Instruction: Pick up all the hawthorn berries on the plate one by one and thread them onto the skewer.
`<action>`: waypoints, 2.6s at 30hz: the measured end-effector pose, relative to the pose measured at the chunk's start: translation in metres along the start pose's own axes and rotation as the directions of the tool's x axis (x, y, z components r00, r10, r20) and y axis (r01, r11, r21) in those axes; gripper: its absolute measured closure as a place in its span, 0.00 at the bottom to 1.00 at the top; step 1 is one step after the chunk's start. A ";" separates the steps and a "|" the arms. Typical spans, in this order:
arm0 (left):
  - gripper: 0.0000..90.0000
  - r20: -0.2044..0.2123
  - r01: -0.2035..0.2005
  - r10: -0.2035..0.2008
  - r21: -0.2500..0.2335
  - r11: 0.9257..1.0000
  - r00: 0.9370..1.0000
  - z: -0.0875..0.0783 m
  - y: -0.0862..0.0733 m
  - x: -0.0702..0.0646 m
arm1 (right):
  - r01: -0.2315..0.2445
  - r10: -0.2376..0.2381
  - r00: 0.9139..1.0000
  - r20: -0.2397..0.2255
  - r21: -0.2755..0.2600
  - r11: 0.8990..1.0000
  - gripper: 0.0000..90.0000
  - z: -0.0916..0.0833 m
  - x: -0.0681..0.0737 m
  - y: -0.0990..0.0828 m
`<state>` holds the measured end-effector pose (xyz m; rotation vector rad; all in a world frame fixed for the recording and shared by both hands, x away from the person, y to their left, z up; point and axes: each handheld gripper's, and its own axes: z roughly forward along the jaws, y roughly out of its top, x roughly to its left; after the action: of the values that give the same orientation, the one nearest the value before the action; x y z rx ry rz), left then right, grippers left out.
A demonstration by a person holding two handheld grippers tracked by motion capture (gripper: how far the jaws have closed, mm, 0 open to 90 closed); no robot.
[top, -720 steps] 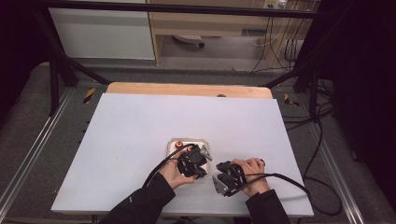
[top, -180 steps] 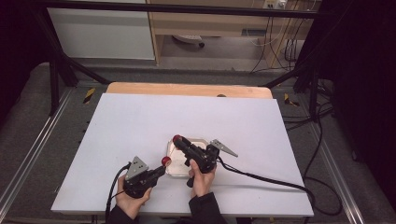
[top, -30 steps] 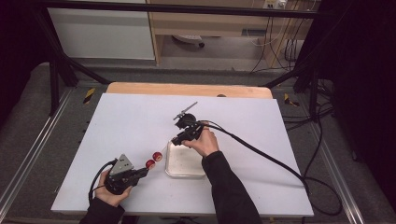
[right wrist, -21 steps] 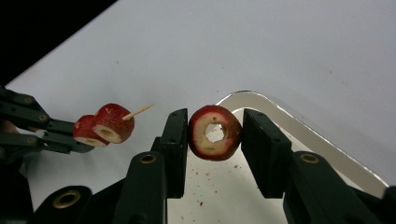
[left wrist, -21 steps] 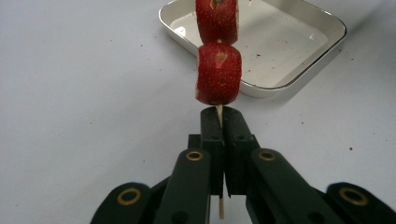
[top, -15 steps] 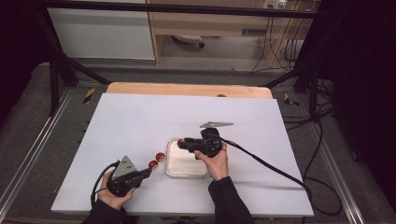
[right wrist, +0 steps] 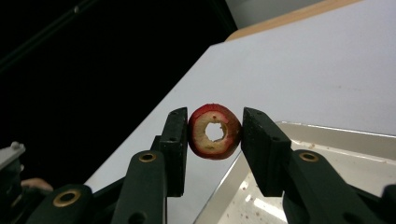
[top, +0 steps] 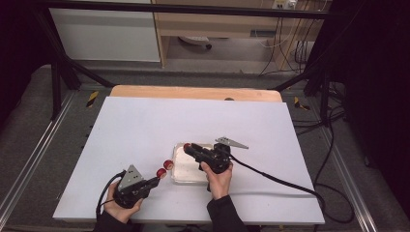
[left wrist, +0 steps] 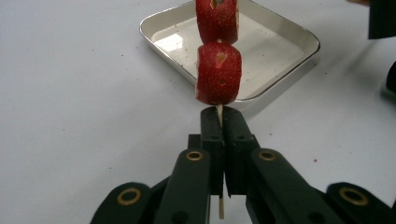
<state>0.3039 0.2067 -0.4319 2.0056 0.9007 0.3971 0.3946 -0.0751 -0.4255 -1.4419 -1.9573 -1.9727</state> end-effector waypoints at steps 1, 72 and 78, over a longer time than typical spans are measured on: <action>0.98 -0.001 0.006 -0.006 0.000 1.000 1.000 0.000 0.000 -0.002 | -0.004 0.004 1.000 -0.002 -0.018 1.000 0.69 0.001 0.000 -0.002; 0.97 -0.033 0.185 -0.192 -0.161 0.970 0.981 0.039 0.018 -0.036 | -0.212 0.183 0.976 -0.120 -0.302 0.929 0.70 0.009 0.004 -0.024; 0.97 -0.037 0.208 -0.217 -0.163 0.964 0.976 0.037 0.022 -0.033 | -0.206 0.178 0.977 -0.121 -0.287 0.935 0.70 0.009 0.004 -0.026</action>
<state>0.3122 0.1529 -0.4326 1.7402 1.0728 0.3908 0.3824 -0.0598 -0.4453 -1.4986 -1.4644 -2.2688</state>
